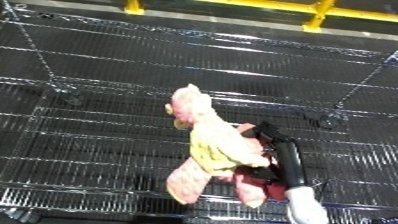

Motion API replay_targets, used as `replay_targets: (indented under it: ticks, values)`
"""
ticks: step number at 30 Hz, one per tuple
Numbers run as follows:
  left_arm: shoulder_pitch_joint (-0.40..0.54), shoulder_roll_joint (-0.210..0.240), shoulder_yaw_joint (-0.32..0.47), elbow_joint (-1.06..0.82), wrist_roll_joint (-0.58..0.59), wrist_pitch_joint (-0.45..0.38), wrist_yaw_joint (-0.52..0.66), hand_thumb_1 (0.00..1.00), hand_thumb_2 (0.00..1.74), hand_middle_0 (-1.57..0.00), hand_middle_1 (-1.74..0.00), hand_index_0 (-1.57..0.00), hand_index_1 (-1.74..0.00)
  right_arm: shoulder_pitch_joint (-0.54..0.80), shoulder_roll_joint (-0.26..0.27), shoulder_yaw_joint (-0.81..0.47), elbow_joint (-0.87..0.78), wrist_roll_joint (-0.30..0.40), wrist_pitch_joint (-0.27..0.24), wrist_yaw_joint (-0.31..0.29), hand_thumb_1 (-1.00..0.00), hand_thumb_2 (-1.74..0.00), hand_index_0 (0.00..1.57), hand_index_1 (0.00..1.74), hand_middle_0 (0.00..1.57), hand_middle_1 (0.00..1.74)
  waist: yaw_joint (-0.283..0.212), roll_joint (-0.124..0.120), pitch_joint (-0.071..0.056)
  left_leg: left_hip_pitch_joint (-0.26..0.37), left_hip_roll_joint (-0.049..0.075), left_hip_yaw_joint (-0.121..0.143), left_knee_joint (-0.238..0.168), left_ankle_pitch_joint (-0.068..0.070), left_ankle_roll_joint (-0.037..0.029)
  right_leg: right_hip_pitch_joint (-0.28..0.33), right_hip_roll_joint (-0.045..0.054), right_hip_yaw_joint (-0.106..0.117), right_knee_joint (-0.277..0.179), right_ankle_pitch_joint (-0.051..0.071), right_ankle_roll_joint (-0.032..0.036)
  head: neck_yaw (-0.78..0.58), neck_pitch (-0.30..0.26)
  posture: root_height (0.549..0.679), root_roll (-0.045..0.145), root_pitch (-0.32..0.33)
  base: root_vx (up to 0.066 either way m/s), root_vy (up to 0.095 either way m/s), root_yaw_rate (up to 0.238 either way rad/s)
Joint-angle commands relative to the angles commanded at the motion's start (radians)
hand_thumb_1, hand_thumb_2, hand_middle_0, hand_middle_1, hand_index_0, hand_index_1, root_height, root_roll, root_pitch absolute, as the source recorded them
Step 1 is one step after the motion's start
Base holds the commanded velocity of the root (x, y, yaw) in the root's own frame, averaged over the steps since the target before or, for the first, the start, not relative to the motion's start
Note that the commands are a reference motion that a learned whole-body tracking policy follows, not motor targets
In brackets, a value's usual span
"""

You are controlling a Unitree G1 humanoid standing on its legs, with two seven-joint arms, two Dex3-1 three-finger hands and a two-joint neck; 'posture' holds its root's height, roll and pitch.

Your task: Pick up the object and place it into the box

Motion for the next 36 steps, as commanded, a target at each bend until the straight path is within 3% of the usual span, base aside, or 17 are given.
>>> replay_targets:
  ticks: [12,21,34,36]
  values:
    - [-0.021,-0.009,-0.026,0.017,-0.004,0.018,-0.016,1.00,1.74,-1.57,-1.74,-1.57,-1.74,0.247,-0.003,-0.302,-0.121,-0.006,-0.049,-0.075,-1.00,-1.74,1.57,1.74,1.57,1.74,-0.113,0.011,0.000,0.060,0.013,0.030,0.010,-0.013,-0.0017,0.059,0.0044,0.017,-0.021,-0.002,-0.0054,0.306,-0.057,0.611,0.050,-0.233,0.003,-0.025,-0.086]
    - [-0.039,-0.022,-0.038,0.044,-0.004,0.016,-0.019,1.00,1.74,-1.57,-1.74,-1.57,-1.74,0.384,0.009,-0.511,-0.081,0.023,-0.085,-0.139,-1.00,-1.74,1.57,1.74,1.57,1.74,-0.205,0.010,0.000,0.105,0.025,0.065,0.019,-0.030,-0.0073,0.092,0.0095,0.035,-0.040,0.001,-0.0118,0.463,-0.110,0.616,0.067,-0.254,0.012,0.000,-0.147]
    - [-0.051,-0.021,-0.072,0.084,-0.028,-0.012,-0.013,1.00,1.74,-1.57,-1.74,-1.57,-1.74,0.442,0.031,-0.705,0.054,0.125,-0.163,-0.245,-1.00,-1.74,1.57,1.74,1.57,1.74,-0.313,0.017,-0.022,0.132,0.035,0.107,0.012,-0.040,-0.0194,0.108,0.0231,0.060,-0.074,0.015,-0.0223,0.602,-0.135,0.625,0.088,-0.246,0.006,0.012,-0.113]
    - [-0.048,-0.019,-0.075,0.087,-0.030,-0.018,-0.012,1.00,1.74,-1.57,-1.74,-1.57,-1.74,0.433,0.041,-0.730,0.097,0.155,-0.181,-0.275,-0.90,-1.57,1.41,1.57,1.41,1.57,-0.321,0.019,-0.026,0.134,0.037,0.110,0.010,-0.040,-0.0210,0.109,0.0249,0.061,-0.080,0.017,-0.0231,0.613,-0.139,0.627,0.089,-0.243,-0.001,0.006,-0.051]
